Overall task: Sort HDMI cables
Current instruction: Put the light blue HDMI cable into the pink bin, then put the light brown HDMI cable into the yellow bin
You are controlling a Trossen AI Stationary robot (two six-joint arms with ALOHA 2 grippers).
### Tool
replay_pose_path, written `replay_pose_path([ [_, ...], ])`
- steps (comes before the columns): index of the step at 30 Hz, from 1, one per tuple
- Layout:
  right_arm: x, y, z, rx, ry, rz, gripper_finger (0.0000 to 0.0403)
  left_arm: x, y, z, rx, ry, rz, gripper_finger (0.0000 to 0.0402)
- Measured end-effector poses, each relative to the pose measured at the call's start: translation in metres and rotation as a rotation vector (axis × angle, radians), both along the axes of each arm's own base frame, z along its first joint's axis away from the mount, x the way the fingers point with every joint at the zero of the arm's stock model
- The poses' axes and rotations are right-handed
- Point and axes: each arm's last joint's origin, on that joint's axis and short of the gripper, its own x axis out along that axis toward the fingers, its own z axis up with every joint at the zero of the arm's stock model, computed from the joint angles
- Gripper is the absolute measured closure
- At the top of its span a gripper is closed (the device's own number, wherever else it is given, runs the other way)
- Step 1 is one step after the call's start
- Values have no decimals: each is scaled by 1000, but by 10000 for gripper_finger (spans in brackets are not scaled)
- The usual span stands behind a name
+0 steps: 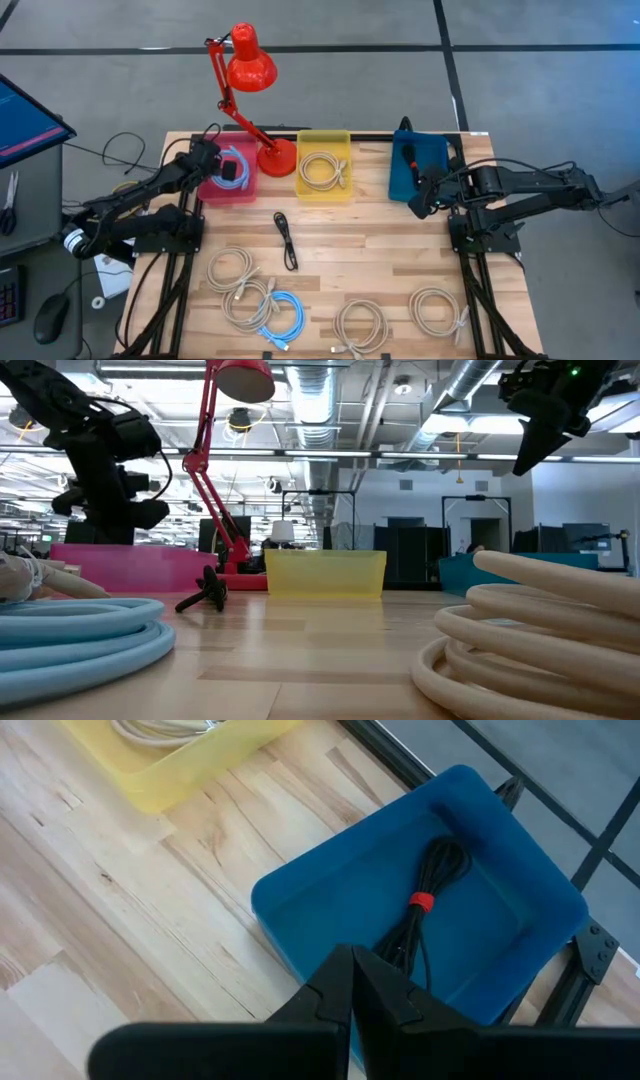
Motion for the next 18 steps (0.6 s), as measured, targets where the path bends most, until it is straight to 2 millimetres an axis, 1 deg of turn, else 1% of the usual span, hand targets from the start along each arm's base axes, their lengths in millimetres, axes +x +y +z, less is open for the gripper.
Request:
replay_pose_path([
  [5,0,0,0,0,0,0,403,0,0,0,5,0,2,322],
  [9,0,0,0,0,0,0,403,4,-2,1,-45,-103,-90,315],
  [13,0,0,0,0,0,0,403,12,-5,7,-61,-241,-175,336],
  [18,0,0,0,0,0,0,403,21,-18,16,-55,-331,-319,390],
])
